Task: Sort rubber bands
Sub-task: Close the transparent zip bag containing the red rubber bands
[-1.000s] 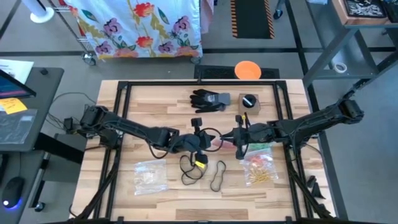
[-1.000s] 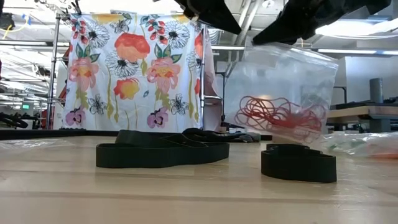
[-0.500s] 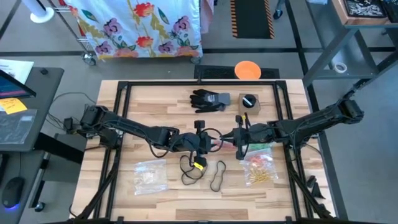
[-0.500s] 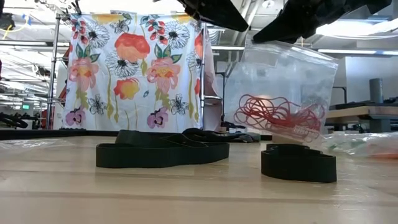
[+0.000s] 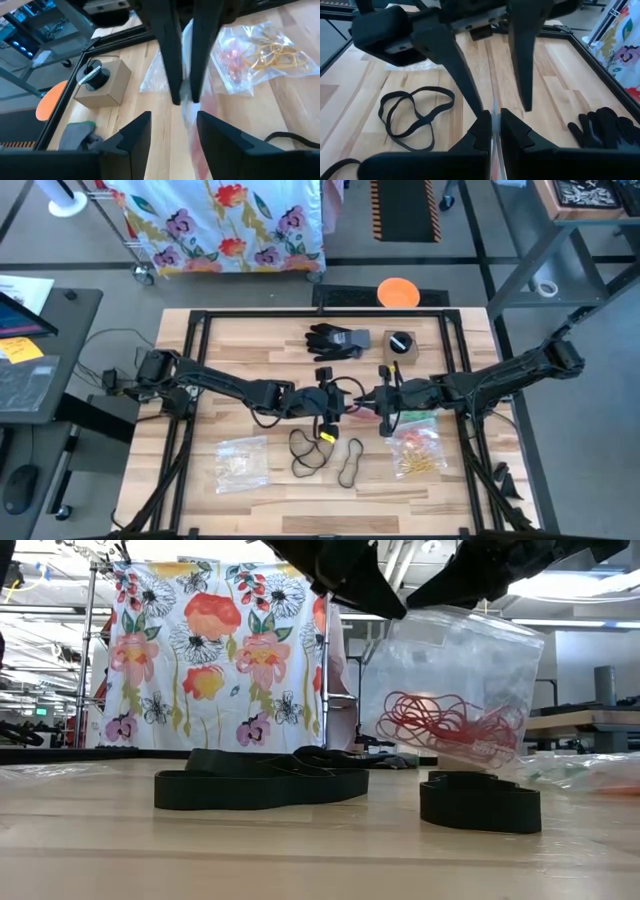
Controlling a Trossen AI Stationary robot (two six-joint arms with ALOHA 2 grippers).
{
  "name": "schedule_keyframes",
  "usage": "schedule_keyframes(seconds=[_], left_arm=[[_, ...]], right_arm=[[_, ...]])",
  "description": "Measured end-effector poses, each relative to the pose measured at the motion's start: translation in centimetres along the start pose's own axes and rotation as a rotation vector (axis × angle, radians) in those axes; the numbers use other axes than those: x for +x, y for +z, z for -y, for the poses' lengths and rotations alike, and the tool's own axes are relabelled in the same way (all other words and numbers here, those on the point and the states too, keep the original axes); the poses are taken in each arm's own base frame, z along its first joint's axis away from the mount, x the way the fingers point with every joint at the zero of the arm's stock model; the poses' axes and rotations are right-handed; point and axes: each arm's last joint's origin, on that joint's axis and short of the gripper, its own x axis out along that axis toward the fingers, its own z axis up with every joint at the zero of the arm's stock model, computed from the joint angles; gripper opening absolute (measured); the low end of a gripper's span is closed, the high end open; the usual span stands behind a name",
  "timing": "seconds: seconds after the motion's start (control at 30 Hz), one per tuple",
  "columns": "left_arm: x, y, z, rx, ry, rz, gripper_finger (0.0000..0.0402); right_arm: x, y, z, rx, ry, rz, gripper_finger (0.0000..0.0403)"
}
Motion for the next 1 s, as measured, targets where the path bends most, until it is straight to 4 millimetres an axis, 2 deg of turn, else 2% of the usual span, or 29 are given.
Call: schedule_keyframes(seconds=[0.47,0.6,0.8,1.0], left_arm=[[-0.08,0.21,0.03,-0.003,0.001,0.016,0.0147],[-0.09,0.38,0.06,-0.009,-0.012,0.035,0.0112],[-0.09,0.43,0.1,-0.015,-0.024,0.041,0.0013],[-0.09,0.4,0.1,-0.019,-0.025,0.038,0.0002]], right_arm=[[0.0,-0.03,0.01,-0.001,0.0,-0.003,0.002],[0.0,-0.02,0.01,-0.001,0.0,-0.003,0.002],[0.0,-0.09,0.01,-0.002,0.0,-0.009,0.002],[0.0,-0.1,0.01,-0.002,0.0,-0.01,0.0021]])
